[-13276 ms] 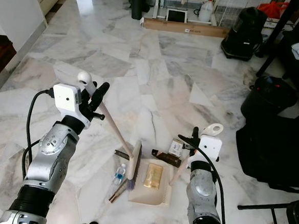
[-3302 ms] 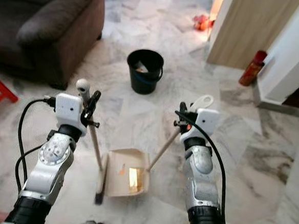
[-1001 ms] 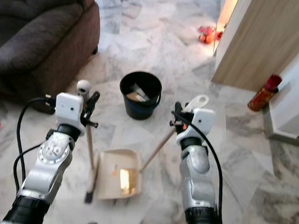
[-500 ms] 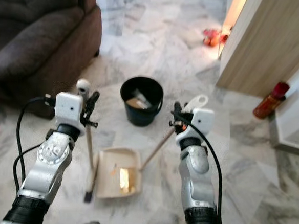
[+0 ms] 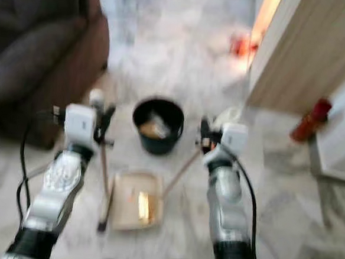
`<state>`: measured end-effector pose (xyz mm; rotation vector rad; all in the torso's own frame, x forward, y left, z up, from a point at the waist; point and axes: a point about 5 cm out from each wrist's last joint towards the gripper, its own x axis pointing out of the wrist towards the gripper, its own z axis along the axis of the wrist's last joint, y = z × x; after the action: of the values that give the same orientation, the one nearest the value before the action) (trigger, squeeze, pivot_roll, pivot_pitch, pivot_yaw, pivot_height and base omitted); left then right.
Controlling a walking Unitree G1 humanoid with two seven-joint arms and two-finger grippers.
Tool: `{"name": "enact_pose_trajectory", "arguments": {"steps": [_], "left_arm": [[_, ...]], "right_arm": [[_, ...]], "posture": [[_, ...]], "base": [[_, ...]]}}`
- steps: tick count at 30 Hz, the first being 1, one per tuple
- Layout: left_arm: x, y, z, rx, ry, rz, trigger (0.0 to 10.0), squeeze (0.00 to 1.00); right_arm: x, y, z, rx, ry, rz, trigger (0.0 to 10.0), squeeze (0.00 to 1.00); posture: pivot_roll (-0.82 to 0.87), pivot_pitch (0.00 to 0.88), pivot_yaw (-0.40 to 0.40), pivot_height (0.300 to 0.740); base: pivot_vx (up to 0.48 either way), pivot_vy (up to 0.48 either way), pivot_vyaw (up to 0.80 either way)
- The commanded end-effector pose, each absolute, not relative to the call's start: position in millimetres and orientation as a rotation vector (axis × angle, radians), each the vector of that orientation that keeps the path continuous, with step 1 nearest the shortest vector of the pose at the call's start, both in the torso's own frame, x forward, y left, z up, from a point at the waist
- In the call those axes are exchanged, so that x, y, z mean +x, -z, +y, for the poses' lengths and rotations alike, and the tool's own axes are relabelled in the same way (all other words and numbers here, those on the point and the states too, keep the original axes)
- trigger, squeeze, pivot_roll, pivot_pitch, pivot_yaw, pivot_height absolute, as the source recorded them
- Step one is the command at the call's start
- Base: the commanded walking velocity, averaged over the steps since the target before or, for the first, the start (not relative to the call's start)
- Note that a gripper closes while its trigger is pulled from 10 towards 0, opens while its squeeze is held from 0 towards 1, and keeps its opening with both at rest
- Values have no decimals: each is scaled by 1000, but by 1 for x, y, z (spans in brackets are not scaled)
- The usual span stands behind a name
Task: Sweep floor
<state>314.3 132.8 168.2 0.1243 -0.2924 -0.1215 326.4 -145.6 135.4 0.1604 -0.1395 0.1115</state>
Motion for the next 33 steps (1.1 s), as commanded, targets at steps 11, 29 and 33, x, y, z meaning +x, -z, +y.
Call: {"name": "enact_pose_trajectory", "arguments": {"steps": [11, 29, 33], "left_arm": [[313, -172, 134, 121, 119, -315, 10000, 0], [307, -168, 136, 165, 144, -321, 10000, 0], [304, -166, 140, 180, 136, -320, 10000, 0]], "right_arm": [[327, -146, -135, 203, -142, -191, 10000, 0], [328, -149, -144, 183, -104, -200, 10000, 0], [327, -149, -147, 173, -101, -202, 10000, 0]], "posture": [[51, 185, -29, 740], [54, 192, -26, 740], [58, 191, -26, 740]], "base": [[301, 0, 0], [62, 0, 0], [0, 0, 0]]}}
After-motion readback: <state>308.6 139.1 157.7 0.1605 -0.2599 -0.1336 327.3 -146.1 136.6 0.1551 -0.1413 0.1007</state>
